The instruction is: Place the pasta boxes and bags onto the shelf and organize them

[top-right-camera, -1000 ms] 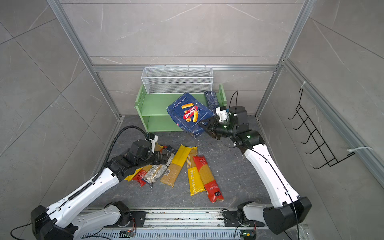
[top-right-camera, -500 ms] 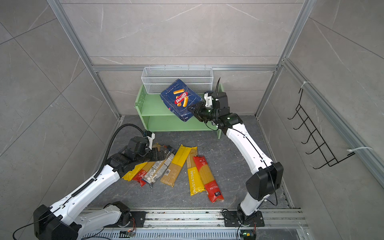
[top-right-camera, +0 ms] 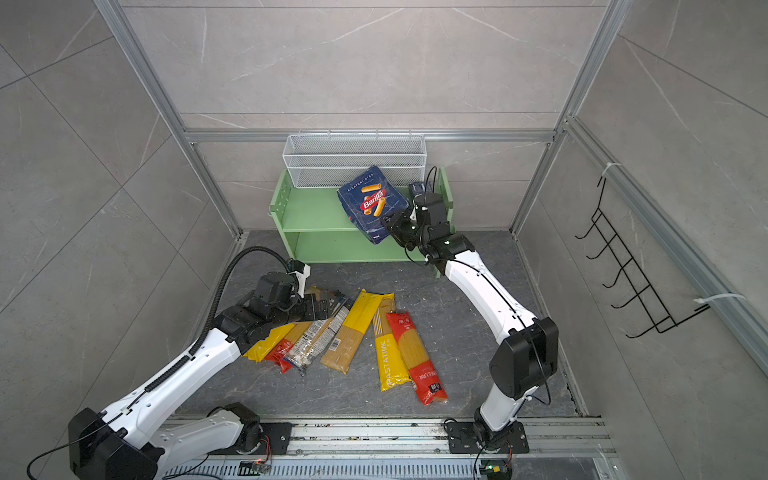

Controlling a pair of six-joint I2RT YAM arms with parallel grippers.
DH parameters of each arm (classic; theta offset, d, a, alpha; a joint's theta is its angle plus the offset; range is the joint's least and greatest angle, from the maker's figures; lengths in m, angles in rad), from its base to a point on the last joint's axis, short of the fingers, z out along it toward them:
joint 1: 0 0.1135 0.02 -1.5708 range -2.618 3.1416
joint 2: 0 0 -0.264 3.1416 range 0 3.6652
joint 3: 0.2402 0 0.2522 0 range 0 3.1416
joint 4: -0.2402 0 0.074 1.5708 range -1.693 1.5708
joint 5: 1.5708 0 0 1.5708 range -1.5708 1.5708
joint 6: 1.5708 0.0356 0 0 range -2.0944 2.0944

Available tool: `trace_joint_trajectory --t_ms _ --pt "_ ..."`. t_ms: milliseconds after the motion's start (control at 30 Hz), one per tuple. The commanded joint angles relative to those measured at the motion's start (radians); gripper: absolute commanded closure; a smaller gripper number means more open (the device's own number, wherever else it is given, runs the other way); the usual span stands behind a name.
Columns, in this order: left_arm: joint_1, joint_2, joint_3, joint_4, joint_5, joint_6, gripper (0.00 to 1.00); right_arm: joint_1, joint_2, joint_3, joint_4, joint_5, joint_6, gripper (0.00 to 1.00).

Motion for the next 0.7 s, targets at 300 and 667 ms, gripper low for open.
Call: trace_joint_trajectory --t_ms 300,667 --pt "0.009 -0.004 0.033 0.013 0.007 0.009 0.00 0.026 -0.049 -0.019 0.199 0.183 0.060 0.72" --pt "0.009 -0.014 0.027 0.011 0.003 0.001 0.00 0.040 -0.002 0.019 0.165 0.130 0.063 0.27"
